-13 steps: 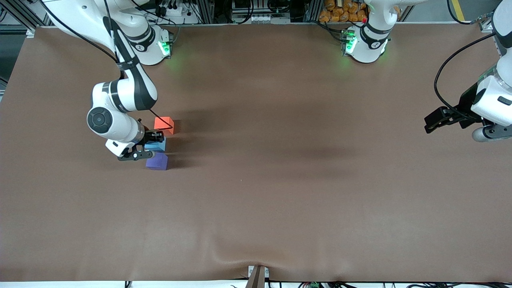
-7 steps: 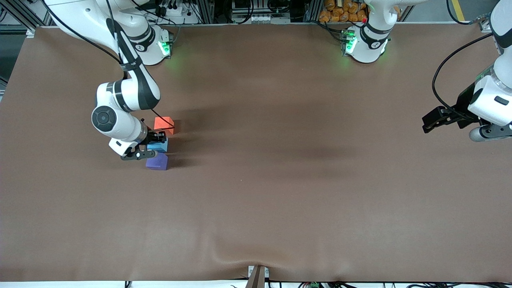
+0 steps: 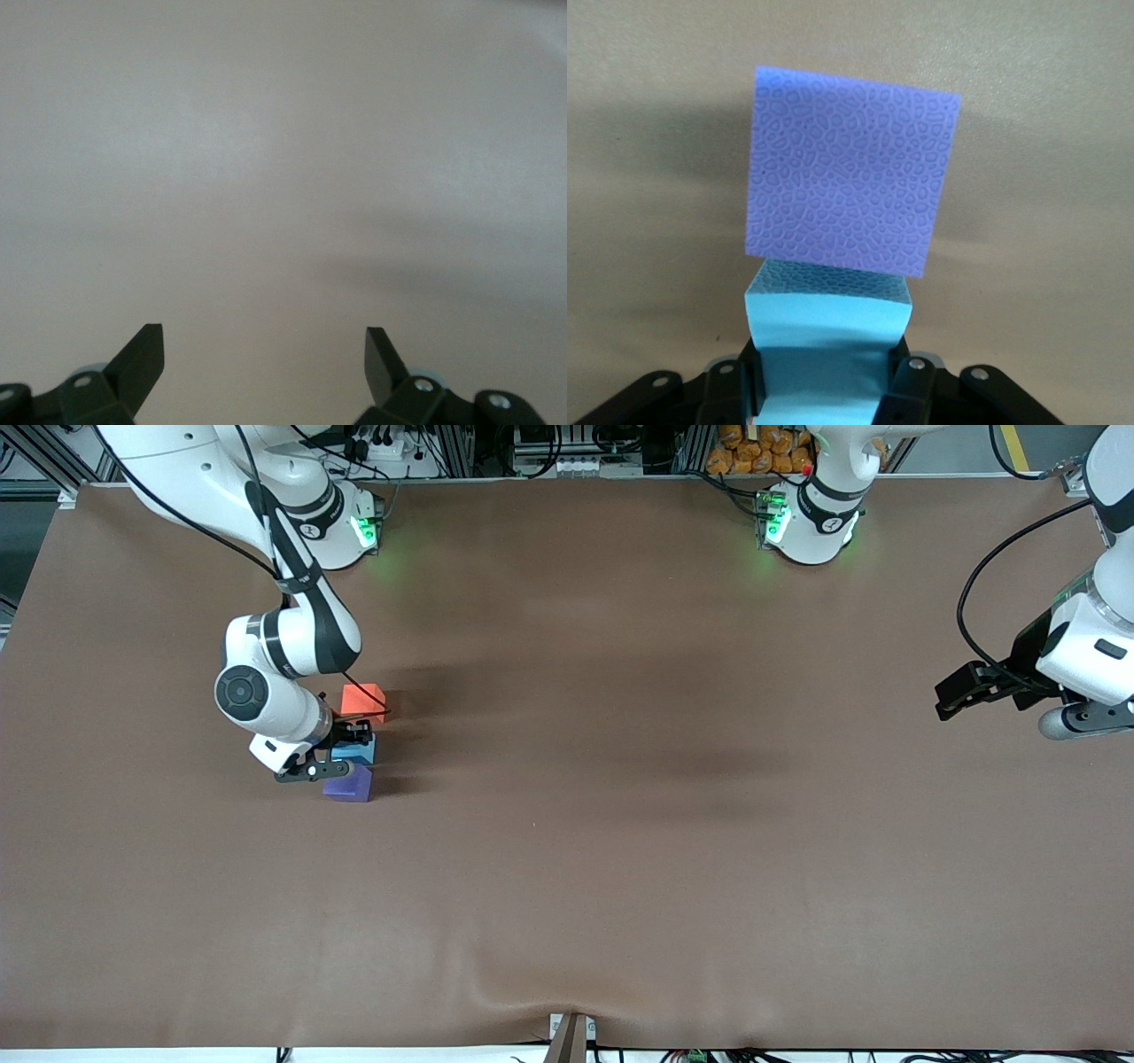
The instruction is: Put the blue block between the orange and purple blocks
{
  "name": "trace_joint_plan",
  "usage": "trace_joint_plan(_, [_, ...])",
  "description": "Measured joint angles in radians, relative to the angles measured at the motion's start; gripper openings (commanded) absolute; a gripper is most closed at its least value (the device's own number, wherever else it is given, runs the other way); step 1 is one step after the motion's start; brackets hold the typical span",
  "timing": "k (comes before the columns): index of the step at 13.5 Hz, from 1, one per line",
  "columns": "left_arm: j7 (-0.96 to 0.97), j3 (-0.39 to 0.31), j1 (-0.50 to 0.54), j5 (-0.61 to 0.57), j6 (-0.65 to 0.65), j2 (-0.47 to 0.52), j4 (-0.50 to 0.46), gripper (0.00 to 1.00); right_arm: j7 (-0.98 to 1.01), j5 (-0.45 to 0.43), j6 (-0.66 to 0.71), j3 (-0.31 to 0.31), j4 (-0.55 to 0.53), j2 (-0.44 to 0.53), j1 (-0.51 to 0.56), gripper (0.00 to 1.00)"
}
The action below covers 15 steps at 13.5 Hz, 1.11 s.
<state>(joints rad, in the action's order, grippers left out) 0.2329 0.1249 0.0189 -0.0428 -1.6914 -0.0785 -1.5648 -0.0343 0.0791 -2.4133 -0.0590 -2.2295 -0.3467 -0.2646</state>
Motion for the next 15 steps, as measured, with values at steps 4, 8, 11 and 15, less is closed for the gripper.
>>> trace_joint_plan(4, [0.0,0.0,0.003,0.0,0.0,-0.001,0.0,1.0,-0.023,0.001,0.003,0.0,0.0,-0.005,0.0,1.0])
trace_joint_plan(8, [0.0,0.0,0.005,0.0,0.0,-0.001,0.0,1.0,-0.052,0.001,0.117,0.001,0.055,0.01,-0.001,1.0])
trace_joint_plan(11, [0.0,0.0,0.006,0.0,-0.001,-0.001,0.0,1.0,-0.054,0.005,0.308,0.002,0.176,0.053,-0.001,1.0])
trace_joint_plan(15, [0.0,0.0,0.006,0.0,-0.002,-0.001,0.0,1.0,-0.058,0.013,0.691,-0.003,0.482,0.077,0.003,1.0])
